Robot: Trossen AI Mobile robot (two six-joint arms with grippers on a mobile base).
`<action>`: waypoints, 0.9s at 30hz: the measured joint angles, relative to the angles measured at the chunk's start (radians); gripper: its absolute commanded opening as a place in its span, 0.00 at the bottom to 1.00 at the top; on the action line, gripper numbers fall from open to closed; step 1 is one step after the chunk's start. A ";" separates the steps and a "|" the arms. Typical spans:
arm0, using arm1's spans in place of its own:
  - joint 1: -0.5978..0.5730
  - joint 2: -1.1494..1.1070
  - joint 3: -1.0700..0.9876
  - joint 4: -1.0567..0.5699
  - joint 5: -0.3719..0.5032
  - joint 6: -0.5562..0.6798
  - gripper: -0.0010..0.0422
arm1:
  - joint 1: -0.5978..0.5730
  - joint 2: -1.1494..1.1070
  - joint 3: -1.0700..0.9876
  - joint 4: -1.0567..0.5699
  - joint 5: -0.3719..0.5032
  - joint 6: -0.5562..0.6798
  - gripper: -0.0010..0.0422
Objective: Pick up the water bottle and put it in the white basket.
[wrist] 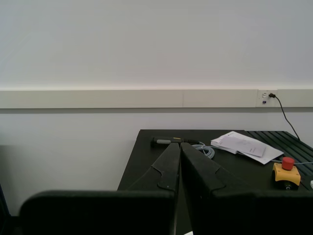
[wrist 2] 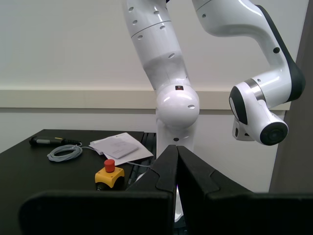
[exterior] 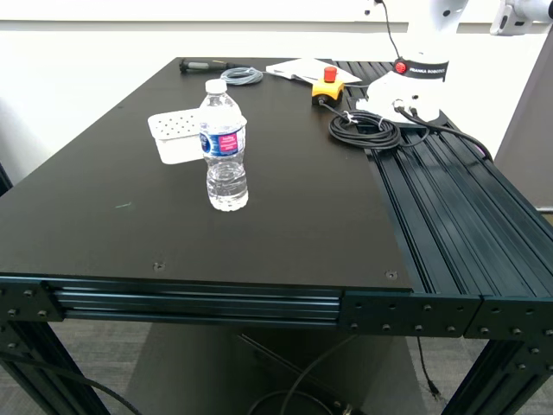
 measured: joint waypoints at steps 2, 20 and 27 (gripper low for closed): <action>0.000 0.000 0.000 0.000 0.000 0.000 0.02 | 0.000 0.000 0.000 0.000 0.000 0.000 0.02; 0.001 0.000 0.000 0.000 0.000 0.000 0.02 | -0.001 0.002 -0.001 -0.011 0.021 -0.027 0.02; 0.001 0.000 0.000 0.000 0.000 0.000 0.02 | -0.006 0.144 -0.003 -0.114 0.382 0.019 0.02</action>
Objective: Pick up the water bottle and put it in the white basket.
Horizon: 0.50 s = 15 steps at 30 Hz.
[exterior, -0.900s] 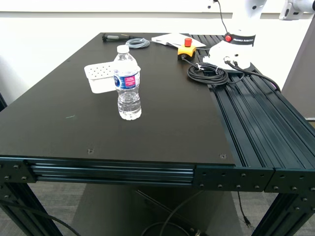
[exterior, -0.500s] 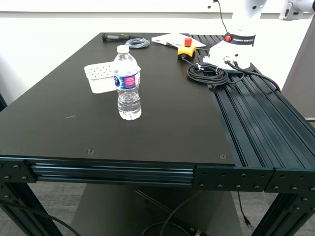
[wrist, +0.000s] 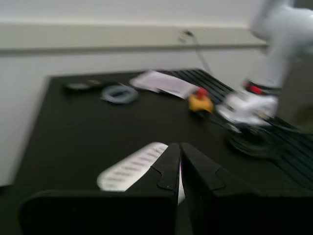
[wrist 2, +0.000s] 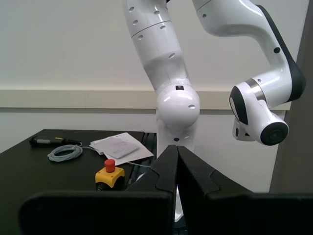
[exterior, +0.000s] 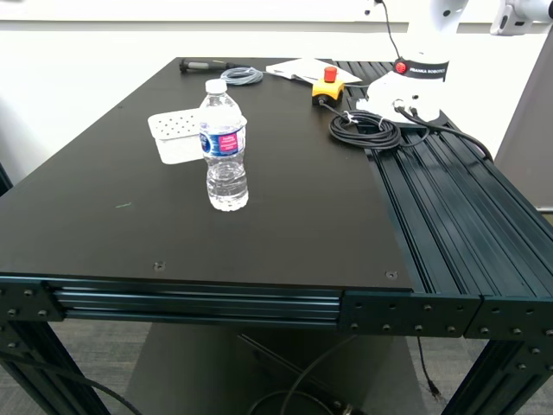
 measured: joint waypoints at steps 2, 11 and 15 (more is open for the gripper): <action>0.000 0.000 0.000 0.000 0.000 0.000 0.02 | -0.015 0.065 0.002 0.003 0.124 0.015 0.02; 0.000 0.000 0.000 0.000 0.001 0.000 0.02 | -0.061 0.251 0.016 0.027 0.224 0.083 0.06; 0.000 0.000 0.000 0.000 0.000 0.000 0.02 | -0.064 0.291 0.031 0.041 0.286 0.113 0.21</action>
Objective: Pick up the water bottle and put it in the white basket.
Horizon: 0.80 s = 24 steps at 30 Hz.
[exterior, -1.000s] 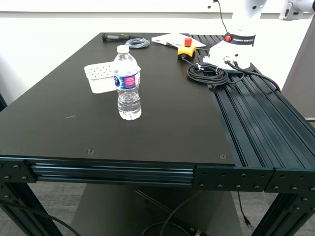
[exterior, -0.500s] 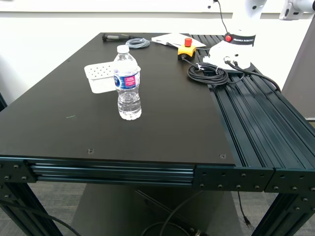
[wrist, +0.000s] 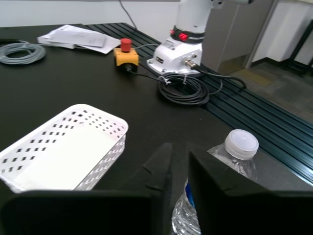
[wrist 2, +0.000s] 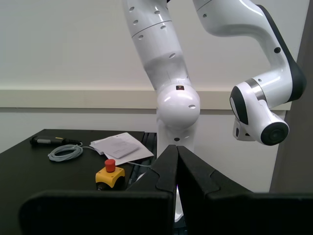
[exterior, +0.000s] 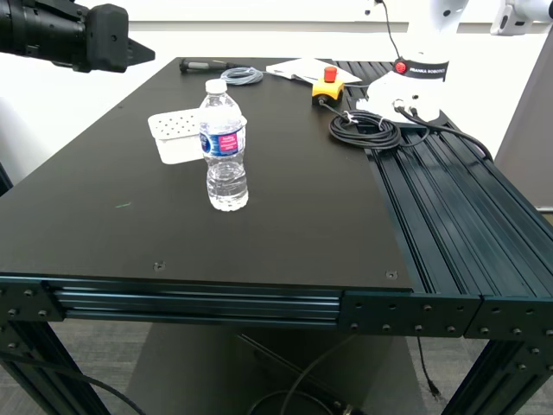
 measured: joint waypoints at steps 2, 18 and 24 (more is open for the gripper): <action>0.000 0.000 0.000 0.000 0.000 0.000 0.02 | -0.002 0.020 0.012 0.000 0.026 0.001 0.31; -0.001 0.000 0.000 0.000 0.000 0.000 0.02 | -0.092 0.213 0.115 0.005 0.106 0.000 0.34; 0.000 0.000 0.000 0.000 0.000 0.000 0.02 | -0.120 0.241 0.140 0.004 0.106 0.000 0.33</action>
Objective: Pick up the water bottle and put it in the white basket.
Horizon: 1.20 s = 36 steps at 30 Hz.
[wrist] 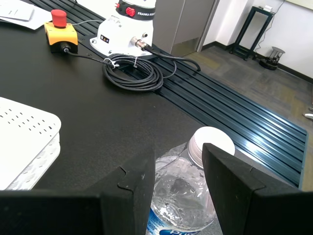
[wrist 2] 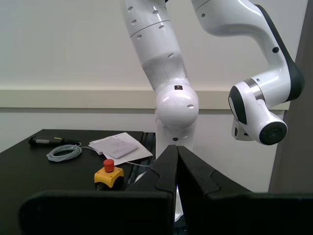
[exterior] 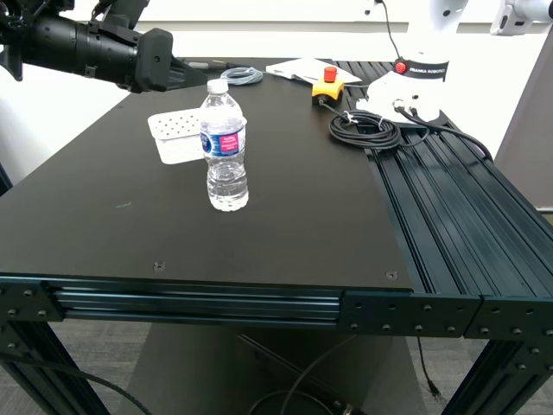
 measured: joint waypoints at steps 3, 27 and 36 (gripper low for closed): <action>0.000 0.000 0.000 0.000 -0.001 0.000 0.02 | -0.002 0.000 0.000 -0.002 0.011 -0.005 0.40; 0.000 0.000 0.000 0.000 0.000 0.000 0.02 | -0.103 0.010 -0.001 -0.010 -0.117 0.045 0.23; 0.000 0.000 0.000 0.000 -0.001 0.000 0.02 | -0.103 0.131 0.058 0.042 -0.068 0.019 0.02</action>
